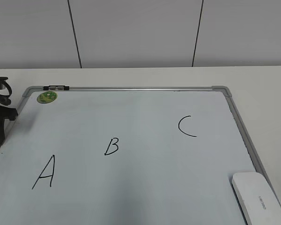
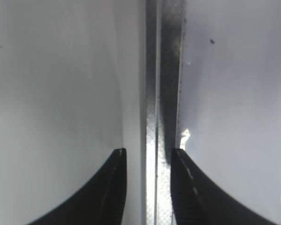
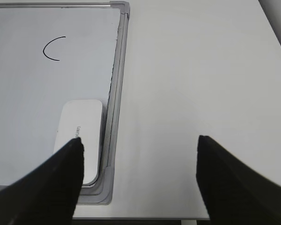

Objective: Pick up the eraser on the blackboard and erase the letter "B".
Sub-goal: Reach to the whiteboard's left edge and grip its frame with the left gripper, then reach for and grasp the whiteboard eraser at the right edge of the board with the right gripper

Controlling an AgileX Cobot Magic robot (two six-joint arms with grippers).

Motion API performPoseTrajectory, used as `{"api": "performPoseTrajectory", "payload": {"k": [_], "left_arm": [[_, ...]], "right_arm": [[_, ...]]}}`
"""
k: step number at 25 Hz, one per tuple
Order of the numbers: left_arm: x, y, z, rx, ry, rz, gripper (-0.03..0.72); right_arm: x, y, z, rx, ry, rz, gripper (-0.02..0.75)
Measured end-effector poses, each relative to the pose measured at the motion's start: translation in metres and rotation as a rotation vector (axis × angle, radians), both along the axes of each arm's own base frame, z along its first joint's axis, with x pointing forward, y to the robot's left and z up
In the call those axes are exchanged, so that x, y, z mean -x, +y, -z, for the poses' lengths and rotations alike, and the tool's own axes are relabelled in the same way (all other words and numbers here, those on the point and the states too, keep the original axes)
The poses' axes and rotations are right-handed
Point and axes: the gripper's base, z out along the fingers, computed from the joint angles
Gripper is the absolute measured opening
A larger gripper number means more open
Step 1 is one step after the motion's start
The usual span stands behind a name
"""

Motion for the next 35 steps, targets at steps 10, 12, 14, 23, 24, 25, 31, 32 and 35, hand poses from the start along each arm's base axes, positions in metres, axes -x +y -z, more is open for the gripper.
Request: {"api": "performPoseTrajectory", "payload": {"k": [10,12,14,23,24,25,31,32,35], "left_arm": [[-0.003,0.0,0.006,0.0,-0.003,0.0,0.241],[-0.003,0.0,0.006,0.0,-0.003,0.0,0.241],[-0.003,0.0,0.006,0.004,-0.003,-0.003,0.215],[-0.003,0.0,0.005,0.0,-0.006,0.0,0.019],[-0.003,0.0,0.005,0.0,-0.006,0.0,0.019],[-0.003,0.0,0.005,0.0,-0.006,0.0,0.019],[-0.003,0.0,0.006,0.0,0.001,0.0,0.019],[-0.003,0.0,0.006,0.0,0.001,0.0,0.019],[-0.003,0.0,0.006,0.0,0.001,0.0,0.019]], "right_arm": [[0.0,0.0,0.0,0.0,0.0,0.0,0.554],[0.0,0.0,0.0,0.0,0.0,0.0,0.554],[0.0,0.0,0.0,0.0,0.0,0.0,0.554],[0.0,0.0,0.0,0.001,0.0,0.001,0.554],[0.0,0.0,0.0,0.001,0.0,0.001,0.554],[0.0,0.0,0.0,0.001,0.0,0.001,0.554],[0.0,0.0,0.0,-0.001,-0.004,0.0,0.554],[0.0,0.0,-0.002,-0.003,-0.005,-0.002,0.554],[-0.008,0.003,-0.013,-0.017,0.037,-0.014,0.554]]}}
